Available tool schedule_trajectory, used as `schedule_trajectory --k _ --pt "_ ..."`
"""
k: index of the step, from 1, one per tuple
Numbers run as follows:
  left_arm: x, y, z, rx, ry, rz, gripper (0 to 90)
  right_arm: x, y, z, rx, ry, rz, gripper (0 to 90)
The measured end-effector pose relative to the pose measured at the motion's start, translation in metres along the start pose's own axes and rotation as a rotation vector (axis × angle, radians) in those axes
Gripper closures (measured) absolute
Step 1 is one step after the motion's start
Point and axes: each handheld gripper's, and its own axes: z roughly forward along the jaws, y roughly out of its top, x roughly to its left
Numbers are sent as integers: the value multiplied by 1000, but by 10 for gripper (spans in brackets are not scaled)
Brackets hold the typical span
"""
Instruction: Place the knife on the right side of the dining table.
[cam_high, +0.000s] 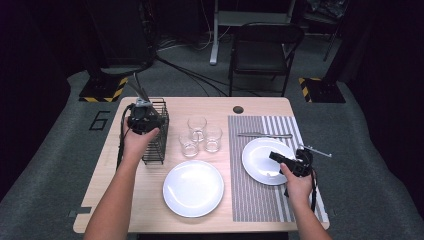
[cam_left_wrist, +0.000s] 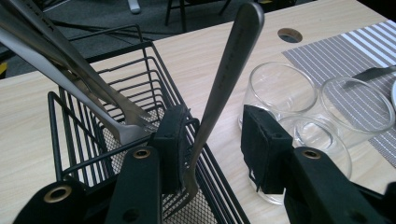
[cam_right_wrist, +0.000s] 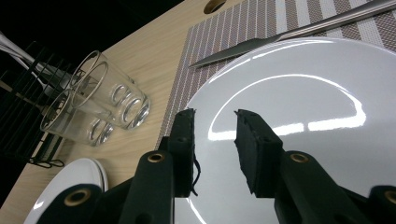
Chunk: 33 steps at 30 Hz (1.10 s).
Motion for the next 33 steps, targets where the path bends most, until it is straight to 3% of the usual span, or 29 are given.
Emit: schedule_trajectory --k 11,25,26,33 --pt "1 6 2 -16 4 -7 624 1 -2 1 7 -10 -23 674" --pt "0 13 13 26 33 20 633 -2 -4 0 7 -6 0 670" --pt "0 13 15 20 39 7 640 -2 -4 0 6 -5 1 670" --pt "0 13 18 22 35 21 665 -2 -5 1 13 -4 1 669"
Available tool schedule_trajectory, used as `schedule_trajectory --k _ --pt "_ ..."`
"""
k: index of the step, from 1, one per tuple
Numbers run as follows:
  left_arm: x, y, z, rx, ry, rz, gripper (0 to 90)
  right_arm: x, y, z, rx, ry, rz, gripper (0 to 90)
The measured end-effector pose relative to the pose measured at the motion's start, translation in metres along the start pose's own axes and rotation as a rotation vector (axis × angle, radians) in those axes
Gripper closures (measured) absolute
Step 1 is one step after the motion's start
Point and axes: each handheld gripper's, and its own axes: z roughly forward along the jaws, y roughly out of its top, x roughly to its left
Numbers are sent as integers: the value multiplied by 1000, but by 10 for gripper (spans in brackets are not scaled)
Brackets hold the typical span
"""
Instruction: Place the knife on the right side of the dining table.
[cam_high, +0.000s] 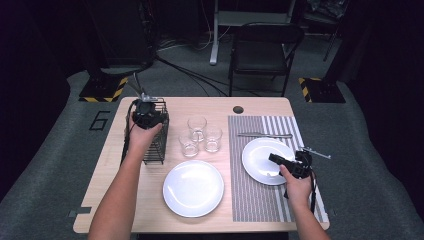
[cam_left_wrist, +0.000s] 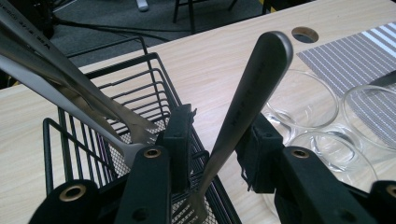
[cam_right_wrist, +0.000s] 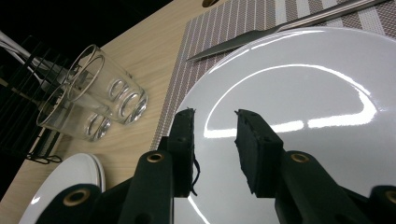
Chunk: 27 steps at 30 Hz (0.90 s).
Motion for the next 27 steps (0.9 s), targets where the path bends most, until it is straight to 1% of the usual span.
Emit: schedule_trajectory --k 2,3,4,5,7,8,9,10,11,12,17,21,22,27 --pt "0 0 1 -7 0 -4 673 0 0 1 1 -1 -5 669" --pt "0 0 1 -1 -3 8 685 -1 -1 1 1 -1 -3 669" --pt "0 0 1 -1 -3 8 695 -1 -1 1 1 -1 -3 669" --pt "-1 1 0 3 -5 17 695 -1 -1 1 1 0 0 669" --pt "-3 1 0 -4 -6 17 740 -2 -1 1 1 -1 1 669" --pt "-3 1 0 -2 -6 27 760 -2 -1 1 4 1 3 668" --pt "-3 1 0 4 -7 39 760 -2 -1 1 4 1 3 668" --pt "-5 1 0 -2 -6 37 794 -2 -1 1 4 1 2 668" --pt "-5 1 -1 6 -3 50 794 -2 -1 1 4 1 2 668" --pt "-6 1 -1 -1 1 47 800 -3 -1 1 5 -1 1 668" --pt "-3 1 -4 0 5 53 837 -4 -1 1 5 2 7 667" --pt "1 0 -8 -7 27 53 851 -5 -1 1 4 5 3 667" --pt "2 0 -9 -8 29 55 854 -5 -1 2 7 4 10 667" --pt "3 0 -10 -20 46 54 865 -4 -2 2 9 7 12 667"
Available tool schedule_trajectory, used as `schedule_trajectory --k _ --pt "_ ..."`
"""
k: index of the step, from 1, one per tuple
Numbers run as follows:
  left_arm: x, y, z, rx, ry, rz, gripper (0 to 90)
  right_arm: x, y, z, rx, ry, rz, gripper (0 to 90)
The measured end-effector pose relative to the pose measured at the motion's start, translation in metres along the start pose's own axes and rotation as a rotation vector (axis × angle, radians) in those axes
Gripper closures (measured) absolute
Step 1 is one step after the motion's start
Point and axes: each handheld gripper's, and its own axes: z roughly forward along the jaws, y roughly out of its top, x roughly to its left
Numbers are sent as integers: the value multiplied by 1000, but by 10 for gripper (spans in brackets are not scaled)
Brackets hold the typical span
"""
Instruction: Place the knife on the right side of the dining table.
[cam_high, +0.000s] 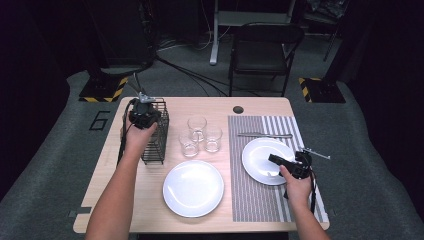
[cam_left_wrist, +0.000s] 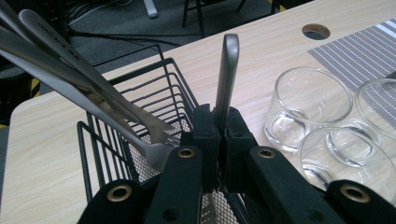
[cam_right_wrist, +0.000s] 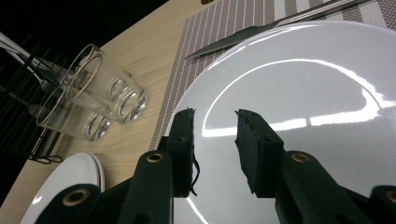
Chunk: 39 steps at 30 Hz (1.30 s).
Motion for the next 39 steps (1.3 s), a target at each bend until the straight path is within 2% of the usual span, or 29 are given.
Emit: schedule_trajectory --k 4,11,14,20,28,32,39 --pt "2 0 -2 5 1 2 867 -1 0 -1 -4 1 -3 667" --pt "4 1 -10 -17 11 -10 867 0 0 0 0 0 3 667" --pt "5 2 -14 -20 12 -17 867 0 -1 1 2 2 -10 667" --pt "4 7 -24 -35 14 -9 867 1 0 0 2 -3 -9 667" --pt "1 13 -40 -65 16 -16 867 2 0 0 -2 0 -4 667" --pt "1 15 -46 -59 14 -17 867 2 0 0 -4 -2 -12 667" --pt "-2 21 -64 -69 13 0 867 3 0 0 -5 0 -16 667"
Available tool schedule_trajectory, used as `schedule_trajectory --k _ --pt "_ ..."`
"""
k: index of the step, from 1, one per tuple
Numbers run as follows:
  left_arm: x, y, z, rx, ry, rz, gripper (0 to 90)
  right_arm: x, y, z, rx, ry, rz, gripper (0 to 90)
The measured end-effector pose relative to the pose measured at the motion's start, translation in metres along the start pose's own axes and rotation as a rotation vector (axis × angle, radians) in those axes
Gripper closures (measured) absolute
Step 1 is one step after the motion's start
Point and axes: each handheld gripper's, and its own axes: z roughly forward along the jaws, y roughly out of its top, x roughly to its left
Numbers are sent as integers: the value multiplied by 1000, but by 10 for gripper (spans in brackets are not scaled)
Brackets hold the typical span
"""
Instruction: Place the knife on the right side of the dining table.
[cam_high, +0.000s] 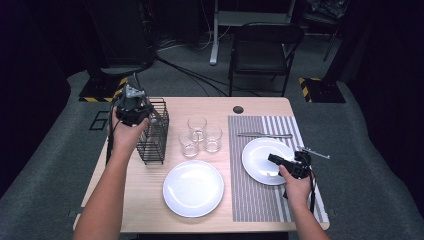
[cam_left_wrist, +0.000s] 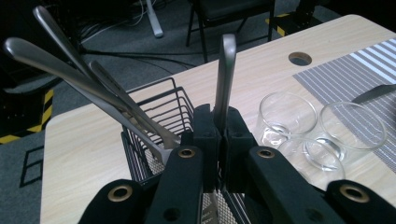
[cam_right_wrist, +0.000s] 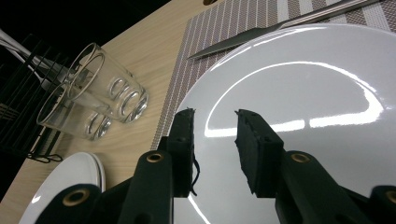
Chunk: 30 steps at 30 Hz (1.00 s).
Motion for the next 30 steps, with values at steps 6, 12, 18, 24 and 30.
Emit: schedule_trajectory --k 6,12,18,24,30 --pt "-8 9 -17 -18 -13 37 867 1 0 0 -4 4 -4 667" --pt "-17 19 -32 -16 -38 91 867 2 0 -1 -3 3 1 667" --pt "-24 26 -44 -25 -70 129 867 2 0 0 -3 4 1 667" --pt "-35 33 -55 -36 -117 158 867 3 0 0 -2 5 0 667" --pt "-46 34 -63 -44 -149 188 867 3 0 -1 -5 6 -2 668"
